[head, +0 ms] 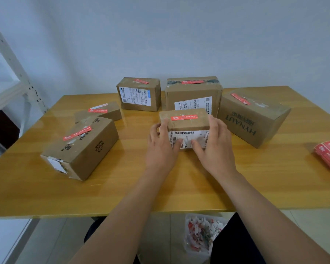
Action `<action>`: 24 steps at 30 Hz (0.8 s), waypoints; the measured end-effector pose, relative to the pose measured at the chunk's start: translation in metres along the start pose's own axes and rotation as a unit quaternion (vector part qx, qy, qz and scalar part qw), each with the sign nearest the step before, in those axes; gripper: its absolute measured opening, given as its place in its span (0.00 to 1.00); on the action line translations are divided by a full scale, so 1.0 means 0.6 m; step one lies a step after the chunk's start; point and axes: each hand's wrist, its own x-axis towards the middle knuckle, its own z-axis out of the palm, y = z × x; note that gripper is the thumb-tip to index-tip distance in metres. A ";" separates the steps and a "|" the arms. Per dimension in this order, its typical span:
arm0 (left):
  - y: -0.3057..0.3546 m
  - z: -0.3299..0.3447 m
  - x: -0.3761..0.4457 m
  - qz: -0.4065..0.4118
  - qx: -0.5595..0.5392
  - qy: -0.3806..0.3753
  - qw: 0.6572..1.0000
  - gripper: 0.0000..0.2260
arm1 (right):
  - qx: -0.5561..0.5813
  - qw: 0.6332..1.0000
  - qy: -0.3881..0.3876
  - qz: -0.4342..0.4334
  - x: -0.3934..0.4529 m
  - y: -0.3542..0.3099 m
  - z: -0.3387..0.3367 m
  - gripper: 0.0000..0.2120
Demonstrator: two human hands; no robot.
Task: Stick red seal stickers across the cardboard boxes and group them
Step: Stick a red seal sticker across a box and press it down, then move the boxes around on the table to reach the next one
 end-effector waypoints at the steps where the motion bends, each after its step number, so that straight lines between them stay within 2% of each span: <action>1: 0.005 0.006 0.008 -0.004 0.005 -0.003 1.000 0.32 | -0.007 1.000 0.004 0.004 0.002 0.003 -0.002 0.38; 7: 0.029 0.033 0.049 -0.011 0.040 -0.013 0.999 0.32 | -0.042 0.999 0.003 0.034 0.020 0.021 -0.017 0.34; 16: 0.047 0.062 0.095 -0.025 0.028 -0.032 0.999 0.32 | -0.063 0.996 -0.032 0.056 0.044 0.040 -0.025 0.32; 24: 0.050 0.075 0.119 -0.046 0.035 -0.039 0.998 0.34 | -0.139 0.987 -0.042 0.064 0.064 0.071 -0.046 0.29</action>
